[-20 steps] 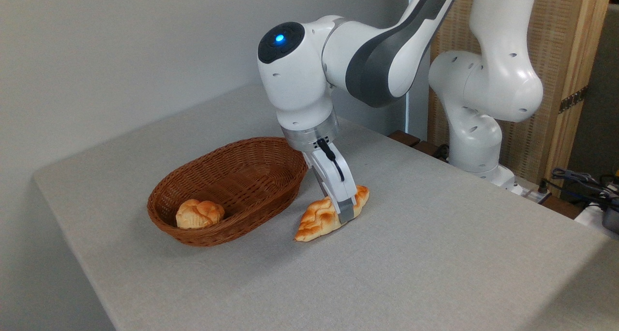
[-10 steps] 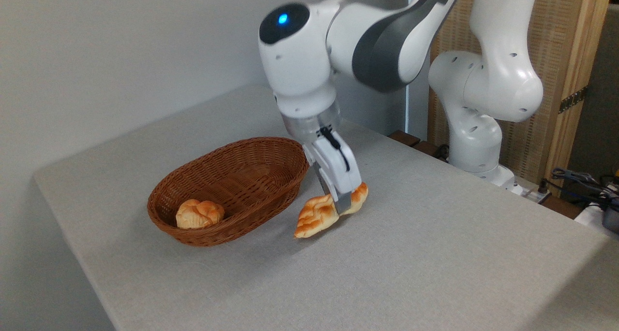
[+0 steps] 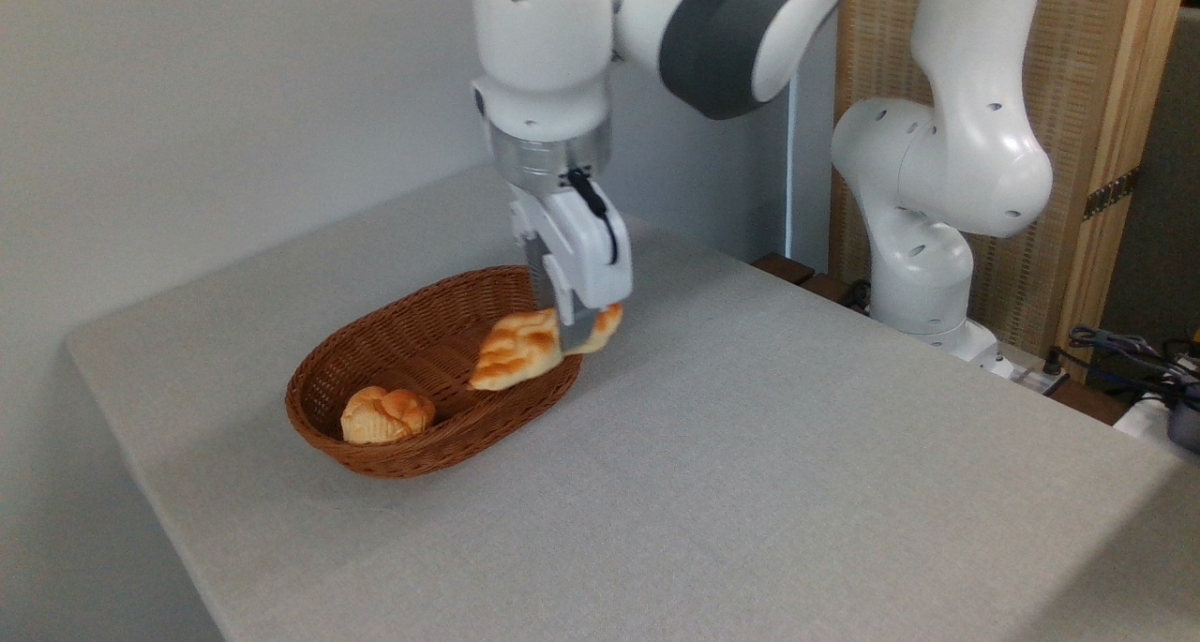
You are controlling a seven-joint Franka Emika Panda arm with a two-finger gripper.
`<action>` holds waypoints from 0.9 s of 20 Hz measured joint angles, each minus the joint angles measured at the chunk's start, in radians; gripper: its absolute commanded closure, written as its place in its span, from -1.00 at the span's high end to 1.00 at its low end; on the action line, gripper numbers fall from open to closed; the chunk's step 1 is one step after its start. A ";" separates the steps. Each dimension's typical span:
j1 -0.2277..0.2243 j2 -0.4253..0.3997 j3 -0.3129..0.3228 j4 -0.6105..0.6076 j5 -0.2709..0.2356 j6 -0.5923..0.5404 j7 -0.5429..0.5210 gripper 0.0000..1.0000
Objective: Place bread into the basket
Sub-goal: 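Carry the braided loaf over the wicker basket and lower it in, then open the gripper to release the loaf beside the round roll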
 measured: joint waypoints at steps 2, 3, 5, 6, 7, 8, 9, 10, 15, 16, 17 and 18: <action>-0.001 0.024 -0.054 0.004 -0.004 0.056 -0.080 0.66; -0.002 0.039 -0.081 0.004 -0.004 0.084 -0.128 0.85; -0.006 0.068 -0.117 0.005 -0.004 0.119 -0.212 1.00; -0.006 0.078 -0.125 0.006 -0.004 0.125 -0.237 1.00; -0.006 0.085 -0.130 0.007 -0.004 0.127 -0.249 1.00; -0.006 0.089 -0.133 0.008 -0.004 0.127 -0.252 1.00; -0.006 0.090 -0.135 0.008 -0.004 0.127 -0.252 1.00; -0.006 0.090 -0.136 0.008 -0.004 0.127 -0.253 1.00; -0.006 0.090 -0.136 0.010 -0.004 0.127 -0.253 1.00; -0.006 0.090 -0.136 0.011 -0.004 0.127 -0.253 1.00; -0.006 0.090 -0.136 0.011 -0.004 0.127 -0.253 1.00; -0.006 0.090 -0.136 0.012 -0.004 0.127 -0.253 1.00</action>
